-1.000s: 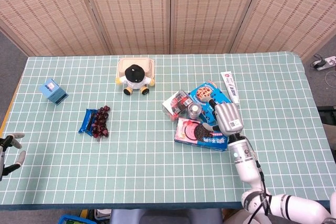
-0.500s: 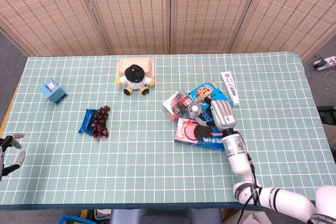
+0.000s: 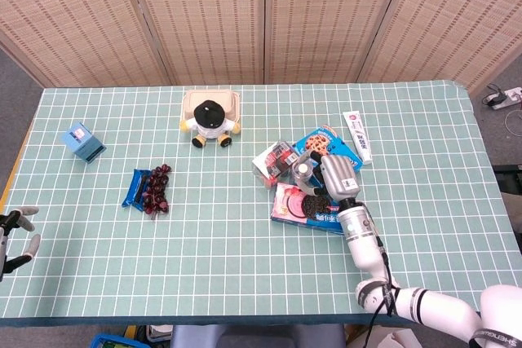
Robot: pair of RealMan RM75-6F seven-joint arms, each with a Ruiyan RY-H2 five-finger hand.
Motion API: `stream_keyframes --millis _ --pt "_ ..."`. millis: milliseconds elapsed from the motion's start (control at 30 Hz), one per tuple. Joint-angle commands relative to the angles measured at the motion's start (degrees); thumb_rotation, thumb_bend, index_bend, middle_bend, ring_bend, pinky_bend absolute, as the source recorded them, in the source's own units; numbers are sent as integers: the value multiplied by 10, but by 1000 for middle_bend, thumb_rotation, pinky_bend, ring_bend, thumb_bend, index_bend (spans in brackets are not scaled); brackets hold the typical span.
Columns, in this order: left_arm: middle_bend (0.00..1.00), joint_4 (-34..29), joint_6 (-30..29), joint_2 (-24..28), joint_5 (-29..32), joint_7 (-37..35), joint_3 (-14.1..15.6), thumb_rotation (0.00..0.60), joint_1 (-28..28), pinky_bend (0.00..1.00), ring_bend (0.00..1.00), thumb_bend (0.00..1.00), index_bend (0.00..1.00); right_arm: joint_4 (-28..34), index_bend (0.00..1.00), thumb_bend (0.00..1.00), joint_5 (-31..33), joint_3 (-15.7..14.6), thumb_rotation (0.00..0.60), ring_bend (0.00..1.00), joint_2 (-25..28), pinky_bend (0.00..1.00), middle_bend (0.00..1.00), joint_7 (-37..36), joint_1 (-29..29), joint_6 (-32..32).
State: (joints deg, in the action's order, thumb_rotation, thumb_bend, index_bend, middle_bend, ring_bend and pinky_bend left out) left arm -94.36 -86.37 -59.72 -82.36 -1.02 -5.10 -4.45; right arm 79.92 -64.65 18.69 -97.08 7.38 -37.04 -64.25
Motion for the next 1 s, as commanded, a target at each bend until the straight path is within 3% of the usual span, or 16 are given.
stream_keyframes --millis 33,500,1000 --pt "510 0 -1 0 -1 -1 0 600 0 525 424 383 397 -5 441 184 2 0 600 1000 -3 1000 1000 0 -1 0" --pt "510 -2 -2 2 -3 -2 1 600 1 525 424 383 397 -18 509 259 8 3 600 1000 -11 1000 1000 -2 -7 4" --pt "510 -3 0 3 -2 -6 1 600 0 525 424 382 397 -21 659 333 4 4 600 1000 -14 1000 1000 -10 -7 -4"
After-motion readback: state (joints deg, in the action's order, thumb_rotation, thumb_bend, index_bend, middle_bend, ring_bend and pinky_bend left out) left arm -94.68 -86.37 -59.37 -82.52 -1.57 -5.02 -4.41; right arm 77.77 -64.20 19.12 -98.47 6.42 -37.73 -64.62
